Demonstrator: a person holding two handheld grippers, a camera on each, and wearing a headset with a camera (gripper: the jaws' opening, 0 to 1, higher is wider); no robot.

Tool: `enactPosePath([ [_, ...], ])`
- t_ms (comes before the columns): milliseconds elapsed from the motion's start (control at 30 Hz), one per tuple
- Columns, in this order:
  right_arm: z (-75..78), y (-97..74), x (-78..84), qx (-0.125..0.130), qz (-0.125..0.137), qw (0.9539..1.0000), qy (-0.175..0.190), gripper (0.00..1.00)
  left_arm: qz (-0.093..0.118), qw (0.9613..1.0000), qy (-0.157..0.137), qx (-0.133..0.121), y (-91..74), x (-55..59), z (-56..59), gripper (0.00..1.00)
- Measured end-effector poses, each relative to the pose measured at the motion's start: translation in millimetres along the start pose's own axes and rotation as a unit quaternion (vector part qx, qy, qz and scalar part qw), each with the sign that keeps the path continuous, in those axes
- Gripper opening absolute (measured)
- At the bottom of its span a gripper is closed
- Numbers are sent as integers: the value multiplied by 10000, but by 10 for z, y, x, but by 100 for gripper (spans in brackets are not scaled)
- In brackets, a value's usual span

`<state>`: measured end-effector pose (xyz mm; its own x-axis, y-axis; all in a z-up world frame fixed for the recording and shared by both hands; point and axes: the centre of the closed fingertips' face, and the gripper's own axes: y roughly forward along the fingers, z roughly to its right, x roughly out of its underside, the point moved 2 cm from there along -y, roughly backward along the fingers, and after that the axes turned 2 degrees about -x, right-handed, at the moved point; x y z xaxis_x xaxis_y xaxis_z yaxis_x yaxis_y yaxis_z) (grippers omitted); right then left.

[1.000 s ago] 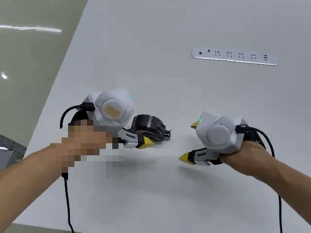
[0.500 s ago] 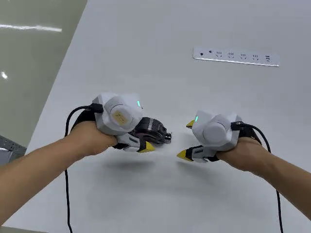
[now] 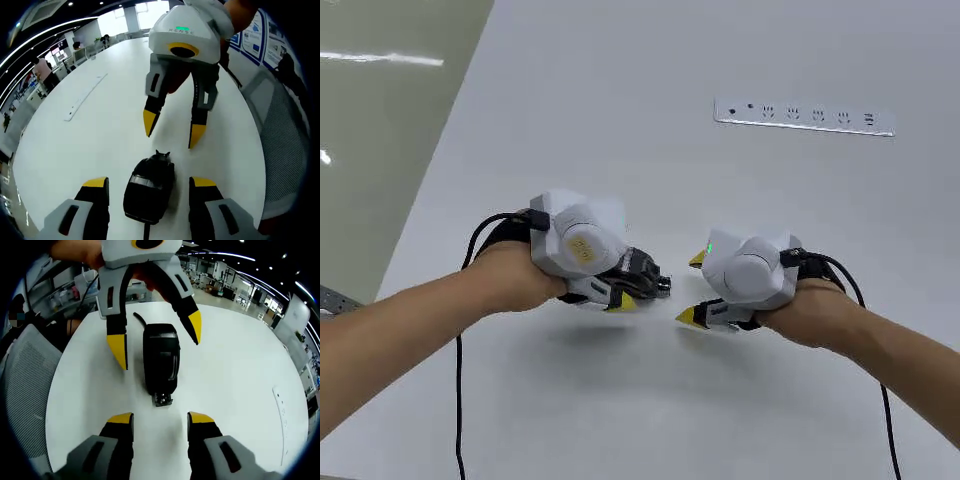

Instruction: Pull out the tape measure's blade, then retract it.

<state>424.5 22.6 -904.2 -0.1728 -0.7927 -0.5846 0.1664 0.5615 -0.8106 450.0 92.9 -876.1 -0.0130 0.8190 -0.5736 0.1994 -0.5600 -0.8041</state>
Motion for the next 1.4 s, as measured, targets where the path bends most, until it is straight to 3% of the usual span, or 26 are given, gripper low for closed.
enactPosePath([
  [700,9,221,-64,-129,46,9998,-154,37,-188,9990,299,276,71,45,2,52],
  [1400,16,286,-76,-233,131,9993,-270,27,-231,9977,425,471,129,62,25,44],
])
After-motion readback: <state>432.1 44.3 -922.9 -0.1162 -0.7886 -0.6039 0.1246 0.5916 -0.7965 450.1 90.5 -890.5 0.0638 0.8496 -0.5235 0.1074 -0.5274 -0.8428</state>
